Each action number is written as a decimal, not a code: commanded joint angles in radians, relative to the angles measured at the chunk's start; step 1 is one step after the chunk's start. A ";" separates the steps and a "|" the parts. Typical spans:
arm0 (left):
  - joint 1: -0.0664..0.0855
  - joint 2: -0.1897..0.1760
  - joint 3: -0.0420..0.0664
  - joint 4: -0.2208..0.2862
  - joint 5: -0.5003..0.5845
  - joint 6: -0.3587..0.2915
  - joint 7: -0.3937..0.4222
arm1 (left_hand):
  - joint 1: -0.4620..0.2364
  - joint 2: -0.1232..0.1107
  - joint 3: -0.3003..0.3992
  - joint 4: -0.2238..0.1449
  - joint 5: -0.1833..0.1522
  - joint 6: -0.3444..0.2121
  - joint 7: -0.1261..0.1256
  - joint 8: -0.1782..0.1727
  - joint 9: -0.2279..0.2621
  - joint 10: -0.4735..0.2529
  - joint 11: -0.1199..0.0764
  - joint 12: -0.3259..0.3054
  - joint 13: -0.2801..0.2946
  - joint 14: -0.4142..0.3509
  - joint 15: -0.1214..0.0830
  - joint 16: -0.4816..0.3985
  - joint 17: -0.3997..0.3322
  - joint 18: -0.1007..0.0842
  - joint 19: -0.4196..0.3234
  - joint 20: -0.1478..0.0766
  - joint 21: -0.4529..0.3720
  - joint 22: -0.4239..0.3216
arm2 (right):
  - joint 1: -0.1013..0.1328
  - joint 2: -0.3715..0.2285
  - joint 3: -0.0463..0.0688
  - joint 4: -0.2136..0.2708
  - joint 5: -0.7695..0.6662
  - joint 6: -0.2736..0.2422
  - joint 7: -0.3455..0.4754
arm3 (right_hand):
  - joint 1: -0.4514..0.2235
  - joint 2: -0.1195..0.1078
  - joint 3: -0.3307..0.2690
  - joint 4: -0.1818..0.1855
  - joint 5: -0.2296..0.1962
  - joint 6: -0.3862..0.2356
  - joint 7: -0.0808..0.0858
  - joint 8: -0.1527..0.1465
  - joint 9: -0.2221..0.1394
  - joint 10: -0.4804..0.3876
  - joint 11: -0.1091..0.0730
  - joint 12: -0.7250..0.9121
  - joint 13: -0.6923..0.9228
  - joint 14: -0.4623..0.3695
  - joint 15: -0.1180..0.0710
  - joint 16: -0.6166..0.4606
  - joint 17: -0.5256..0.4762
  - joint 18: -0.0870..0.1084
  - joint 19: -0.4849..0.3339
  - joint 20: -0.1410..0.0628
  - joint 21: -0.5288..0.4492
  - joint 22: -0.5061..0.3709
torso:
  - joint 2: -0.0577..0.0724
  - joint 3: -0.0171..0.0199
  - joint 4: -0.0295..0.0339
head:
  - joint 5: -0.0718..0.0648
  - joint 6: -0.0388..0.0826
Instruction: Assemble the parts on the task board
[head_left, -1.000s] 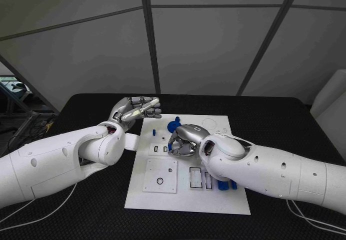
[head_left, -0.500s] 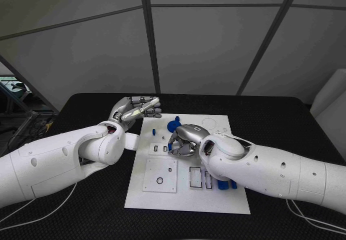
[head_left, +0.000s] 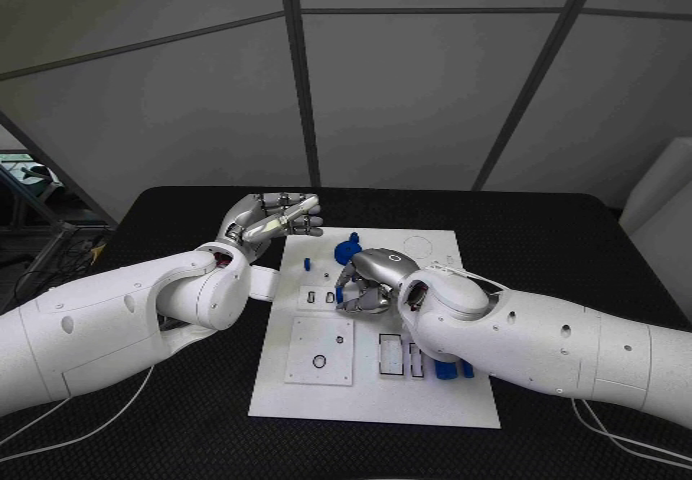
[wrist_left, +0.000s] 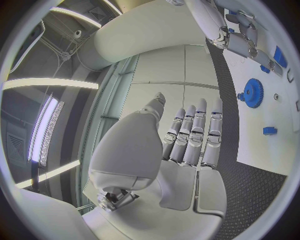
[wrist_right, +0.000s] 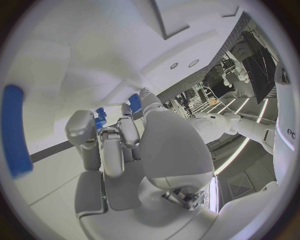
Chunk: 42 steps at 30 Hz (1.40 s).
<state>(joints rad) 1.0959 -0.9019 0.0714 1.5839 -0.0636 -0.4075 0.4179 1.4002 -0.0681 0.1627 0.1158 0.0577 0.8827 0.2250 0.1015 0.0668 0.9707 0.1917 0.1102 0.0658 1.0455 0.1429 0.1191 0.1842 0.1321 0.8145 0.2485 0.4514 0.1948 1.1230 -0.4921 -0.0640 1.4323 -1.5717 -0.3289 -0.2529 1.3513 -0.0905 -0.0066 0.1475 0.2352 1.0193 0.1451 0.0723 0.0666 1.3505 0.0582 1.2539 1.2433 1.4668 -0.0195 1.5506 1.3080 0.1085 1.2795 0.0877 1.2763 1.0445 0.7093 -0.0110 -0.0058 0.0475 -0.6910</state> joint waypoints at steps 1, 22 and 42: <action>0.001 0.001 0.001 0.001 -0.006 0.011 -0.002 | 0.000 0.007 0.000 -0.004 -0.001 -0.001 0.021 -0.006 0.000 -0.001 0.001 -0.003 0.001 -0.002 0.000 -0.007 0.001 0.047 -0.005 -0.002 -0.003 -0.001 | 0.000 0.001 -0.001 -0.001 -0.003 -0.019 -0.007 | -0.007 -0.006 -0.010 0.004 -0.004 -0.017 0.002 -0.006 -0.001 -0.018 0.003 -0.022 -0.023 0.092 0.009 -0.006 0.211 -0.004 0.001 0.008 -0.004 -0.002 | 0.000 -0.0002 0.0002 | 0.000 0.000; 0.001 0.003 0.001 -0.011 -0.012 0.029 -0.018 | -0.001 0.018 0.006 -0.014 -0.001 0.034 -0.004 0.008 0.004 0.034 -0.019 0.009 0.004 0.023 -0.013 -0.004 0.013 0.053 0.014 -0.009 0.014 0.004 | -0.001 -0.065 0.000 0.059 0.186 -0.107 0.244 | 0.019 -0.004 -0.015 0.027 0.030 -0.086 0.018 0.000 0.002 -0.060 0.018 -0.058 -0.069 0.078 0.021 -0.033 0.162 0.012 -0.050 0.021 -0.059 -0.087 | -0.005 -0.0003 0.0003 | -0.001 0.008; 0.033 -0.006 -0.002 -0.065 -0.495 0.179 -0.451 | -0.120 0.002 -0.053 0.072 -0.009 0.196 -0.111 0.080 0.068 0.343 -0.152 0.304 0.246 0.438 -0.172 1.076 0.995 -0.013 0.447 -0.163 0.708 0.655 | 0.117 -0.317 0.091 0.088 0.906 0.086 0.456 | 0.131 0.012 0.125 0.011 0.003 0.003 0.008 0.005 0.001 -0.164 0.007 -0.932 -0.878 -0.227 0.036 -1.083 -0.798 0.074 -0.376 0.042 -0.649 -0.653 | -0.060 0.0022 -0.0040 | -0.001 0.000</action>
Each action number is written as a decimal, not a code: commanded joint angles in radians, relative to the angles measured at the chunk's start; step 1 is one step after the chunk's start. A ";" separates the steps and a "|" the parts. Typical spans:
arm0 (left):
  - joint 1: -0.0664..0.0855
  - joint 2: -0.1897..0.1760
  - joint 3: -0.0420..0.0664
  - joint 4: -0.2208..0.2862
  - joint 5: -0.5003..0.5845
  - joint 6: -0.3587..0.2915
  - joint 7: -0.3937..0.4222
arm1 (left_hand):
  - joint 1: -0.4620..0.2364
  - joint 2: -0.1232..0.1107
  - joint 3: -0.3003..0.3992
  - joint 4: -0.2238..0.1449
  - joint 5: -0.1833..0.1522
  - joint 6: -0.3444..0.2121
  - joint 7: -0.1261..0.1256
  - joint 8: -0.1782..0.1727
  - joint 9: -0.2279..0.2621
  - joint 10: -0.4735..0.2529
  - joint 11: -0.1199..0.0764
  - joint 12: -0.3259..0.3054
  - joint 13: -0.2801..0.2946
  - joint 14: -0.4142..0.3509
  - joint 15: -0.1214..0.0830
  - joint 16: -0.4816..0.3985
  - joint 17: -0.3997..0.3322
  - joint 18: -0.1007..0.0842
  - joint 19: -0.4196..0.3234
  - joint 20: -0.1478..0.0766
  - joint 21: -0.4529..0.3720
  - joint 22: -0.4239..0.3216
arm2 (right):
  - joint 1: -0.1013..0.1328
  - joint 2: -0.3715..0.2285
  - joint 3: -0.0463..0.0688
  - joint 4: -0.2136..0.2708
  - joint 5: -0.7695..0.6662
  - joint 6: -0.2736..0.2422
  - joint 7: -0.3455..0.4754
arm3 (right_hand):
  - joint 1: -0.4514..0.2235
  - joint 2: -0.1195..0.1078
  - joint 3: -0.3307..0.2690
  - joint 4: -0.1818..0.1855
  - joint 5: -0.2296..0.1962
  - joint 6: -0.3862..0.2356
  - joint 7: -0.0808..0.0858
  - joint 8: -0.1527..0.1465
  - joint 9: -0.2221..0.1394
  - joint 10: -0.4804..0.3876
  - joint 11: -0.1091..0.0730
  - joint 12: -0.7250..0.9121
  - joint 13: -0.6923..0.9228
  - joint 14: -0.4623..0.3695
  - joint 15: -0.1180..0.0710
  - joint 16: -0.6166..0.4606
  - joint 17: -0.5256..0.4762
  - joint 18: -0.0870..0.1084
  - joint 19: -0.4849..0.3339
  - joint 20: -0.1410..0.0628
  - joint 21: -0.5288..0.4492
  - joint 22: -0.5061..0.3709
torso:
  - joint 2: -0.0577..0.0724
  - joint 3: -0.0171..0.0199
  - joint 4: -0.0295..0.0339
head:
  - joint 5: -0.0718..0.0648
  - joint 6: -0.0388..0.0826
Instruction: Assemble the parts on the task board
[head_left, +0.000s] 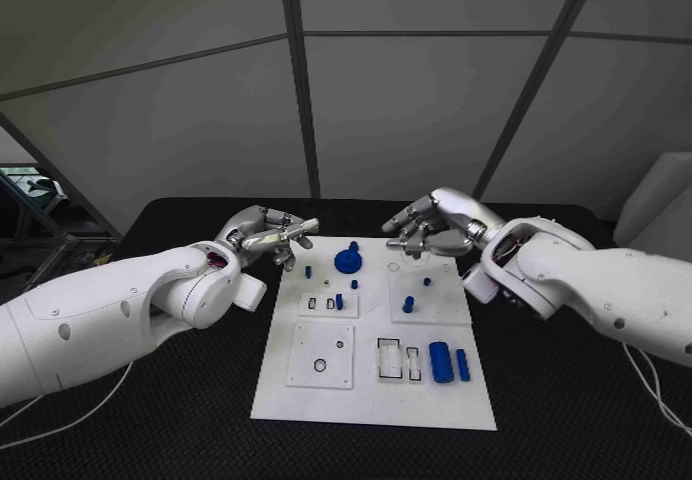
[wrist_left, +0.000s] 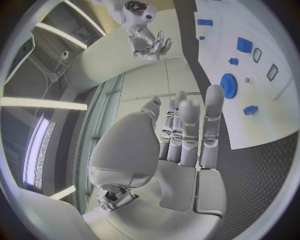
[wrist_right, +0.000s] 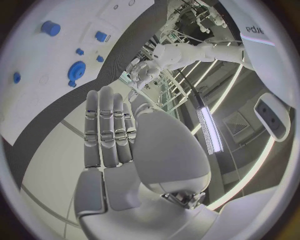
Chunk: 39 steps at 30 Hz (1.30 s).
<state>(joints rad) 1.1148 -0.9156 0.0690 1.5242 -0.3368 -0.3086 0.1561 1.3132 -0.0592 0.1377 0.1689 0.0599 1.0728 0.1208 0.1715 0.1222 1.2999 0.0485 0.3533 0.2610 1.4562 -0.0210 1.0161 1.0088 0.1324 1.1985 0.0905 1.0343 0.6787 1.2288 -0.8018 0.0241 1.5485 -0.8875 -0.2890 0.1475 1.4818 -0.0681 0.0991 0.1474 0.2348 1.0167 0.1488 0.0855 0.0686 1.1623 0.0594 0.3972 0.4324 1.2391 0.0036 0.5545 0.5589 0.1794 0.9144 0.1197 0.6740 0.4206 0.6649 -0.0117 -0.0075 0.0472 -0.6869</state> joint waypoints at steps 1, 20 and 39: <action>0.020 0.011 -0.001 -0.008 -0.250 0.087 -0.216 | -0.060 -0.011 -0.048 0.038 -0.005 0.010 -0.010 0.016 0.018 0.026 -0.017 0.093 0.076 0.048 -0.008 0.269 0.261 -0.028 0.108 -0.009 0.192 0.275 | 0.015 -0.010 0.004 -0.043 0.234 0.050 0.057 | -0.009 -0.006 0.024 0.022 0.011 0.010 0.005 -0.008 0.000 0.018 0.013 -0.097 -0.084 0.000 0.016 -0.107 -0.059 0.001 -0.013 0.015 -0.060 -0.038 | -0.017 0.0031 -0.0020 | -0.001 -0.005; 0.156 0.180 -0.130 -0.094 -0.592 0.378 -0.743 | -0.108 0.049 -0.224 0.116 -0.003 -0.040 -0.057 0.247 0.313 -0.024 -0.054 0.750 0.739 0.081 -0.047 0.456 0.463 -0.082 0.268 -0.048 0.404 0.627 | 0.032 0.028 0.009 -0.182 0.112 0.036 0.055 | -0.043 -0.065 0.109 0.044 0.019 0.039 0.025 -0.018 0.000 0.116 0.041 -0.328 -0.325 0.088 0.046 -0.413 -0.241 0.005 0.079 0.053 -0.319 -0.232 | -0.034 0.0124 0.0046 | 0.008 -0.029; 0.177 0.279 -0.171 -0.155 -0.608 0.413 -0.776 | -0.142 0.054 -0.273 0.119 -0.002 -0.077 -0.058 0.288 0.390 -0.026 -0.056 0.766 0.757 0.082 -0.047 0.454 0.464 -0.085 0.274 -0.049 0.411 0.645 | 0.032 0.046 0.009 -0.199 0.081 0.014 0.037 | -0.053 -0.074 0.105 0.041 0.026 0.045 0.025 -0.016 0.001 0.118 0.042 -0.329 -0.334 0.077 0.050 -0.437 -0.252 0.003 0.092 0.053 -0.318 -0.233 | -0.029 0.0101 0.0028 | 0.014 -0.040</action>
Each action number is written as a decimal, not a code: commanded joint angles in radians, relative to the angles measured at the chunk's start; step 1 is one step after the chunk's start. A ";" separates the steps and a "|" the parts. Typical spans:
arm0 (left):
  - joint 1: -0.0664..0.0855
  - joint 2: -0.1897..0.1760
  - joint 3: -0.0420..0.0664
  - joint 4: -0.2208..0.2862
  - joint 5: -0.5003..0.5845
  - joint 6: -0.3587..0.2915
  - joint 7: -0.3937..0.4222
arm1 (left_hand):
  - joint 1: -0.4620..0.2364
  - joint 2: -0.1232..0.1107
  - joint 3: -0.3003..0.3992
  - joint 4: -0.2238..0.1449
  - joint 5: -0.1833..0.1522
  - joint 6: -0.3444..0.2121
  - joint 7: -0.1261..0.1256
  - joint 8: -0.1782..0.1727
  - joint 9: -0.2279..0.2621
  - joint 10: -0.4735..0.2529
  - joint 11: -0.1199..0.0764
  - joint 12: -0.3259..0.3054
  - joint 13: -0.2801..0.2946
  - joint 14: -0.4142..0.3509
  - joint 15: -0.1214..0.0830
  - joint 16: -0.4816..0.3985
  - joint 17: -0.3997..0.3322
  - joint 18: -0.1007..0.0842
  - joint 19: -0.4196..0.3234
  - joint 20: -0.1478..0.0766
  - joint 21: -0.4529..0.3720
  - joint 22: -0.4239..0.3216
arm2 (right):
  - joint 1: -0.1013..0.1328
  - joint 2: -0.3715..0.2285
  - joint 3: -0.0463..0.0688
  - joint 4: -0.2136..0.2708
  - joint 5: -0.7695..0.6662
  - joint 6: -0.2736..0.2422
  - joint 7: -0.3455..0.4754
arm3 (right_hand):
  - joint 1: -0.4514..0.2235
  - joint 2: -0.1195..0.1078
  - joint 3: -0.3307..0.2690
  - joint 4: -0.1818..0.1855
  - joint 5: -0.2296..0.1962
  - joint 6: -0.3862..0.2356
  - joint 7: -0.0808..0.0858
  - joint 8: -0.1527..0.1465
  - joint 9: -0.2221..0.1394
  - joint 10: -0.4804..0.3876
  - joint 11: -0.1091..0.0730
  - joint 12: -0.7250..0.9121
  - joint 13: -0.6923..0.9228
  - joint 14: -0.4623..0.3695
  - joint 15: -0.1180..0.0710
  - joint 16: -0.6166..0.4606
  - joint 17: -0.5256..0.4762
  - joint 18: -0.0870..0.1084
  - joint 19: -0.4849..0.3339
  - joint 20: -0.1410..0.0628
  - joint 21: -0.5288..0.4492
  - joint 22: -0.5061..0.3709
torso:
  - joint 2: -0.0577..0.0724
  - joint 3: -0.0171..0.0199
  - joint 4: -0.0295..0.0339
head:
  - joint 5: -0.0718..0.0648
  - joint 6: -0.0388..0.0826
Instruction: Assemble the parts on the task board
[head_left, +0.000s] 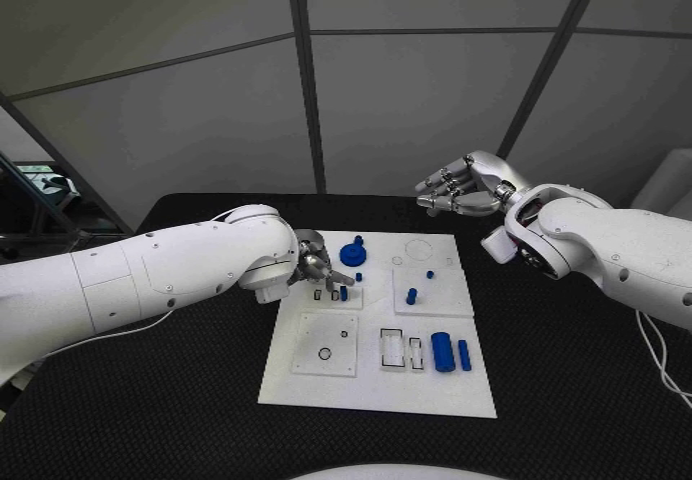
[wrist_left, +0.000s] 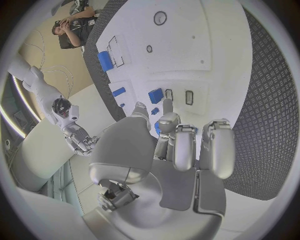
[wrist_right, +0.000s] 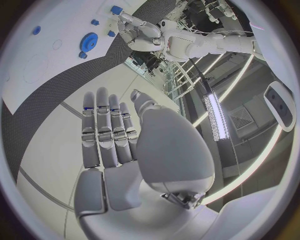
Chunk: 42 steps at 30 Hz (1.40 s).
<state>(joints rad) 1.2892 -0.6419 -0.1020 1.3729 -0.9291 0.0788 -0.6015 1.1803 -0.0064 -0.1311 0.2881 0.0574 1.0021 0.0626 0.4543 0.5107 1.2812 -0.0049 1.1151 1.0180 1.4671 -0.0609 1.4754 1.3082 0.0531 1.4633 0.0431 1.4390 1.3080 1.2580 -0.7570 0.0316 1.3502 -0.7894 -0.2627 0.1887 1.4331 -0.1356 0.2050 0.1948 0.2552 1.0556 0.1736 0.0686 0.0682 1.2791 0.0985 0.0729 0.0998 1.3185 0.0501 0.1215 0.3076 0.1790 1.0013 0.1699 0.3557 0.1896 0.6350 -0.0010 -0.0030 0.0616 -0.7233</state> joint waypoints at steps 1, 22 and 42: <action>0.002 0.008 0.000 -0.006 -0.016 0.025 -0.018 | -0.009 0.003 -0.005 0.000 0.000 -0.007 0.000 0.007 0.005 -0.007 -0.003 0.005 0.001 0.071 -0.007 -0.005 0.165 -0.005 0.009 -0.002 0.007 0.016 | 0.002 0.002 0.001 -0.001 -0.018 -0.013 -0.005 | -0.004 -0.007 -0.001 -0.006 0.006 0.006 0.000 0.001 0.001 0.001 0.003 -0.005 -0.002 -0.003 0.004 -0.005 -0.002 0.003 0.005 0.003 -0.001 -0.002 | 0.002 -0.0009 -0.0020 | 0.000 -0.004; 0.002 0.047 0.000 -0.038 -0.016 0.066 -0.018 | 0.034 0.021 -0.003 -0.012 0.003 -0.023 -0.002 0.032 0.052 -0.009 -0.005 0.010 0.006 0.071 -0.008 -0.007 0.165 -0.007 0.012 -0.003 0.010 0.025 | 0.002 0.018 0.001 -0.011 -0.020 -0.007 -0.012 | -0.009 -0.005 -0.001 -0.004 0.013 0.007 0.001 0.001 0.001 -0.002 0.005 -0.006 -0.005 -0.005 0.006 -0.011 -0.005 0.003 0.003 0.005 -0.004 -0.003 | 0.003 0.0000 -0.0019 | -0.002 -0.017; 0.002 0.056 0.000 -0.043 -0.016 0.079 -0.019 | 0.077 0.043 0.023 -0.026 0.004 -0.034 -0.007 0.059 0.097 -0.006 -0.009 0.013 0.010 0.072 -0.012 -0.005 0.168 -0.009 0.015 -0.006 0.016 0.037 | 0.002 0.029 0.001 -0.019 -0.020 -0.007 -0.012 | -0.007 0.000 0.003 -0.006 0.018 0.007 0.000 0.001 0.001 -0.003 0.004 -0.006 -0.008 -0.006 0.006 -0.016 -0.008 0.003 0.001 0.006 -0.007 -0.005 | 0.004 0.0005 -0.0012 | -0.005 -0.019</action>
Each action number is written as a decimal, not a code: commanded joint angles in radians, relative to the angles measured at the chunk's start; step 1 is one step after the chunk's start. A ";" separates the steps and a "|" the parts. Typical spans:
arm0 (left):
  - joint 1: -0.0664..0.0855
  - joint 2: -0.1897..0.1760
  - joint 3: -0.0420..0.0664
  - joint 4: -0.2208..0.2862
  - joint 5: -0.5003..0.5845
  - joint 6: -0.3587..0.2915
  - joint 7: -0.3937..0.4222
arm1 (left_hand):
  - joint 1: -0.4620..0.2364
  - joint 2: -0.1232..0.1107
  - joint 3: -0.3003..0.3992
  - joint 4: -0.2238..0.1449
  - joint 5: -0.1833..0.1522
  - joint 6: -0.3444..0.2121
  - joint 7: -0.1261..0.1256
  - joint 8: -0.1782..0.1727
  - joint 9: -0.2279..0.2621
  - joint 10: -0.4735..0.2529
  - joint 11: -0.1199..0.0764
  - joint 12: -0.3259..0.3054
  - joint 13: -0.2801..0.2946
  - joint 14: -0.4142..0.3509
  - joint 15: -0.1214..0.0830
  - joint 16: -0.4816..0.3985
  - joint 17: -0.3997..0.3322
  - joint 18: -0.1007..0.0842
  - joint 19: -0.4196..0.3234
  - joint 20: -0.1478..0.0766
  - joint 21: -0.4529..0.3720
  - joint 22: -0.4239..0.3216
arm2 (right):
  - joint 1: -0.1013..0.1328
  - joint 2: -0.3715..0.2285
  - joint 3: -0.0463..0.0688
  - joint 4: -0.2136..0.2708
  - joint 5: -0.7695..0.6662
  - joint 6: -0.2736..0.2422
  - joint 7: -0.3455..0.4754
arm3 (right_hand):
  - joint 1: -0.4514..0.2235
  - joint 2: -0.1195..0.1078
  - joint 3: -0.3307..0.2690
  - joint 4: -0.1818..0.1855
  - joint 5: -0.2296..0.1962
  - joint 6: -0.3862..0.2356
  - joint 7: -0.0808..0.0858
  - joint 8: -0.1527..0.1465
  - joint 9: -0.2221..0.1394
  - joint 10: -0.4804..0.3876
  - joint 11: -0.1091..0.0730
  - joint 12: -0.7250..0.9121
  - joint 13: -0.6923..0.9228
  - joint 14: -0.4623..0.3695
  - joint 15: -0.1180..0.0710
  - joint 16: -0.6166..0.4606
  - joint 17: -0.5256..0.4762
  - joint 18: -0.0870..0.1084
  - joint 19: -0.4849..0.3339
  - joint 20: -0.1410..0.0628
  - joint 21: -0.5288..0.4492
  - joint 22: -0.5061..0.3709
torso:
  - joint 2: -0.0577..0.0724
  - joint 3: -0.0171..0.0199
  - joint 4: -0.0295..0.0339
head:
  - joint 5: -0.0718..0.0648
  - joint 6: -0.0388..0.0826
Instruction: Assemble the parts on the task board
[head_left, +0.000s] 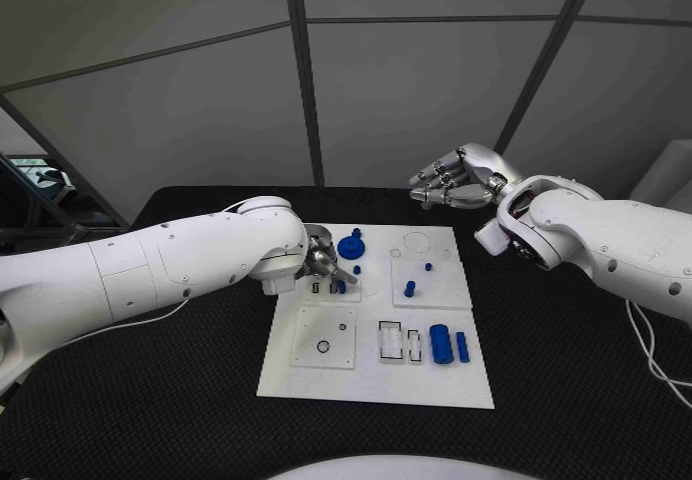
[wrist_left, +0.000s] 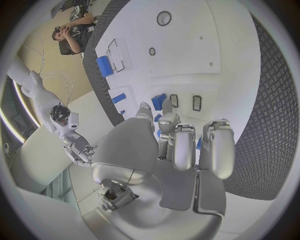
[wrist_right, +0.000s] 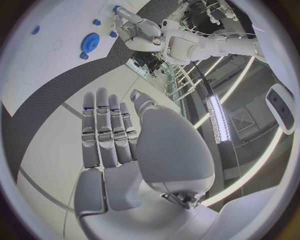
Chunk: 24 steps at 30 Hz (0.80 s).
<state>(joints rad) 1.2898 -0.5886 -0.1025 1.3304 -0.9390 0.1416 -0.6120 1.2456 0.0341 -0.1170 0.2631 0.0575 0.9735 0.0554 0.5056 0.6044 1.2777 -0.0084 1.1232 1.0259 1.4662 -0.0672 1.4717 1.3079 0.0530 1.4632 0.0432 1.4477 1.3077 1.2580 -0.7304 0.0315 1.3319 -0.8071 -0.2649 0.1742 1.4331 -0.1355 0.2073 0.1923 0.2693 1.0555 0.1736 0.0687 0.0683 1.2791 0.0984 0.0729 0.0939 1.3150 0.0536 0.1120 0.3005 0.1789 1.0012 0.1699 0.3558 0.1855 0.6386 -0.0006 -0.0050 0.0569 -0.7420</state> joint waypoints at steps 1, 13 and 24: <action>0.002 0.003 0.001 0.000 -0.006 0.018 -0.009 | 0.014 0.003 0.011 -0.002 0.004 -0.006 0.000 0.008 0.006 -0.003 -0.006 0.004 0.002 0.073 -0.006 -0.001 0.169 -0.009 0.016 -0.006 0.007 0.038 | 0.002 0.003 0.001 -0.001 -0.002 -0.004 0.003 | -0.007 0.000 0.001 -0.003 0.004 0.007 0.000 0.001 0.001 -0.003 0.005 -0.006 -0.002 -0.003 0.003 -0.007 -0.001 0.003 0.001 0.006 -0.007 -0.001 | 0.001 0.0001 0.0008 | 0.001 -0.001; 0.002 0.006 0.001 0.001 -0.006 0.026 -0.007 | 0.071 0.026 0.072 -0.029 0.005 -0.018 -0.008 0.017 0.036 0.002 -0.013 0.007 0.008 0.074 -0.012 -0.002 0.170 -0.010 0.017 -0.011 0.010 0.045 | 0.002 0.007 0.001 -0.005 -0.002 -0.002 0.003 | -0.007 0.001 0.002 -0.003 0.005 0.007 0.001 0.001 0.001 -0.003 0.005 -0.006 -0.002 -0.003 0.003 -0.008 -0.001 0.003 0.001 0.006 -0.007 -0.001 | 0.001 -0.0003 0.0005 | 0.000 -0.004; 0.001 -0.004 0.001 0.011 -0.006 0.023 0.001 | 0.141 0.020 0.309 -0.049 0.008 -0.038 -0.013 0.006 0.066 0.000 -0.024 -0.004 0.007 0.074 -0.019 -0.003 0.172 -0.009 0.016 -0.022 0.008 0.048 | 0.002 0.009 0.001 -0.010 -0.002 -0.002 0.005 | -0.008 0.001 0.003 -0.004 0.008 0.005 0.002 0.000 0.000 -0.007 0.006 -0.007 -0.005 -0.005 0.004 -0.012 -0.004 0.003 -0.002 0.007 -0.010 -0.002 | 0.001 -0.0001 0.0007 | 0.002 -0.005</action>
<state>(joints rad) 1.2929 -0.5899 -0.1003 1.3387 -0.9394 0.1563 -0.6114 1.3767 0.0582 0.1598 0.2215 0.0607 0.9401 0.0436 0.5140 0.6663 1.2772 -0.0228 1.1254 1.0341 1.4653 -0.0803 1.4717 1.3079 0.0531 1.4652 0.0263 1.4515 1.3076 1.2579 -0.7224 0.0313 1.3217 -0.8078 -0.2646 0.1739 1.4331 -0.1355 0.2073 0.1923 0.2731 1.0555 0.1736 0.0688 0.0684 1.2754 0.1021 0.0730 0.0907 1.3150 0.0536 0.1065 0.2982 0.1789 1.0012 0.1699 0.3514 0.1847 0.6394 -0.0009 -0.0044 0.0578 -0.7473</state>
